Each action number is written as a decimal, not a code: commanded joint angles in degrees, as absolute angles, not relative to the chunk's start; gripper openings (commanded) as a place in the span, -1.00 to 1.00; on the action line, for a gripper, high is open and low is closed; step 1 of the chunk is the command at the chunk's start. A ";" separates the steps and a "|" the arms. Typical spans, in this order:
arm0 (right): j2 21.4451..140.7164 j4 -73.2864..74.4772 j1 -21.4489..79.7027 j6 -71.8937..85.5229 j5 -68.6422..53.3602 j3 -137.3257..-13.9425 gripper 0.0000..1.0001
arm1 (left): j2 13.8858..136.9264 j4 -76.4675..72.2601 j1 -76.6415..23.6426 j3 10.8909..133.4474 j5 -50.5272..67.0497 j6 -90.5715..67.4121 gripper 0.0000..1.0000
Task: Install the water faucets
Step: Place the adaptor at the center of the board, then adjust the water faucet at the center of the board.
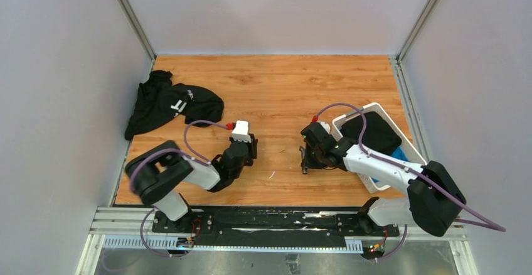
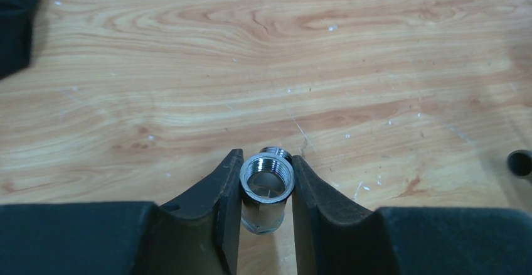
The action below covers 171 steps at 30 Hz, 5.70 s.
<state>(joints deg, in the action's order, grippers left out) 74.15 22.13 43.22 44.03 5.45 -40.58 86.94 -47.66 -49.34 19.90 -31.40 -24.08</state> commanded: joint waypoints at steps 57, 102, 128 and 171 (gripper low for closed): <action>50.15 4.37 43.00 23.37 -12.83 -40.86 -1.00 | 47.98 -5.96 -56.41 34.86 -10.98 -42.28 1.00; 51.79 17.41 42.85 19.05 -21.38 -46.91 0.44 | 61.09 -15.12 -49.55 41.00 7.21 -38.14 -1.00; 60.39 28.19 43.15 6.06 -54.26 -60.28 0.69 | 66.12 39.85 -43.24 65.54 47.32 4.02 -1.00; 56.10 14.24 50.69 12.34 -43.50 -52.56 0.61 | 63.55 37.96 -42.66 63.27 50.66 3.75 -1.00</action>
